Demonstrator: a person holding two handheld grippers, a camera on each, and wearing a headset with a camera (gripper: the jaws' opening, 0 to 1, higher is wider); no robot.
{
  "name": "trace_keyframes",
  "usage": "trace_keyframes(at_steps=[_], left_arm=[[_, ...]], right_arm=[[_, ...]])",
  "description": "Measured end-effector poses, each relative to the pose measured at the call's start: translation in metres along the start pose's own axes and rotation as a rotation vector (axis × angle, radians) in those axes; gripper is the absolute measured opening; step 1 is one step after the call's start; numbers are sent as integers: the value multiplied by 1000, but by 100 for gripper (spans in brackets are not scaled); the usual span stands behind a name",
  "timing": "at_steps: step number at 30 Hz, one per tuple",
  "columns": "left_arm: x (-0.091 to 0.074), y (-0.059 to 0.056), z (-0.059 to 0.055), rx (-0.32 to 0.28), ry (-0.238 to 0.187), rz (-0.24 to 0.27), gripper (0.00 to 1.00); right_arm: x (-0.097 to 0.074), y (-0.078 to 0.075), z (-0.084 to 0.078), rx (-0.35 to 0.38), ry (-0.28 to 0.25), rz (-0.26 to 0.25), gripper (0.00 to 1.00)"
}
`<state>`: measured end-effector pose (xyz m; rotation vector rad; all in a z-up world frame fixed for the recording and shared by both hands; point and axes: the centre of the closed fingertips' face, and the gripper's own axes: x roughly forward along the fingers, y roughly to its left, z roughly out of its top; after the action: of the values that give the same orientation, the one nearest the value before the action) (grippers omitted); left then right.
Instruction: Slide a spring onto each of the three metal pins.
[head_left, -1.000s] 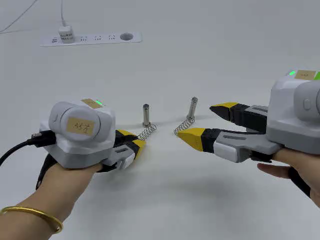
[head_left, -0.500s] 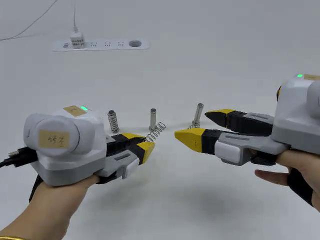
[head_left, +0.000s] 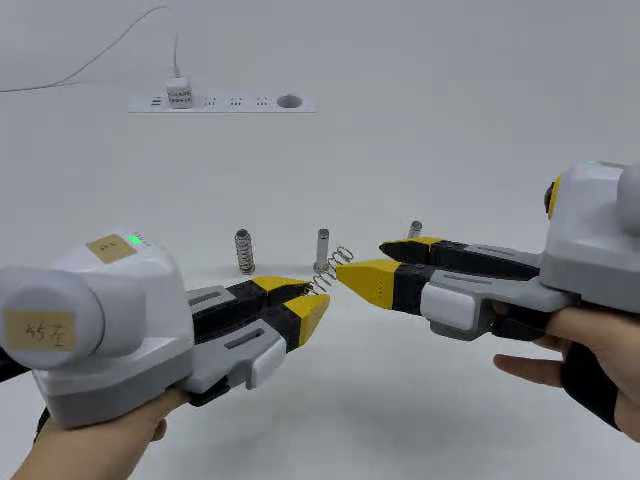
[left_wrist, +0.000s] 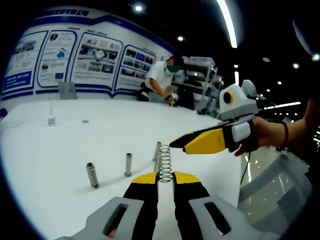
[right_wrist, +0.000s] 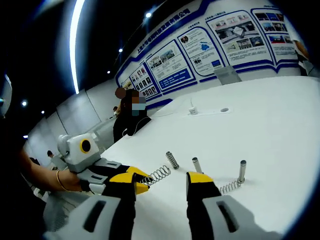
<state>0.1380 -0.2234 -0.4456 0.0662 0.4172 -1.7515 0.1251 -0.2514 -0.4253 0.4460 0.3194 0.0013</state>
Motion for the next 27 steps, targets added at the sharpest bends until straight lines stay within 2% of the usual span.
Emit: trace_keyframes(at_steps=[5,11,19,21,25,27], left_arm=[[-5,-3,7,-1,-29,-6,10],[-8,-7,9,15,-46,-10,10],[-11,-10,11,32,-65,-16,10],[-12,-11,13,33,-72,-15,10],[-13,-13,15,31,-85,-19,10],[-14,-14,15,33,-86,-21,10]], right_arm=[[3,10,4,64,-20,48,36],[6,14,6,110,-26,68,30],[10,20,7,246,-41,106,23],[10,19,7,259,-44,107,22],[9,19,10,360,-60,124,18],[8,19,11,380,-66,136,14]])
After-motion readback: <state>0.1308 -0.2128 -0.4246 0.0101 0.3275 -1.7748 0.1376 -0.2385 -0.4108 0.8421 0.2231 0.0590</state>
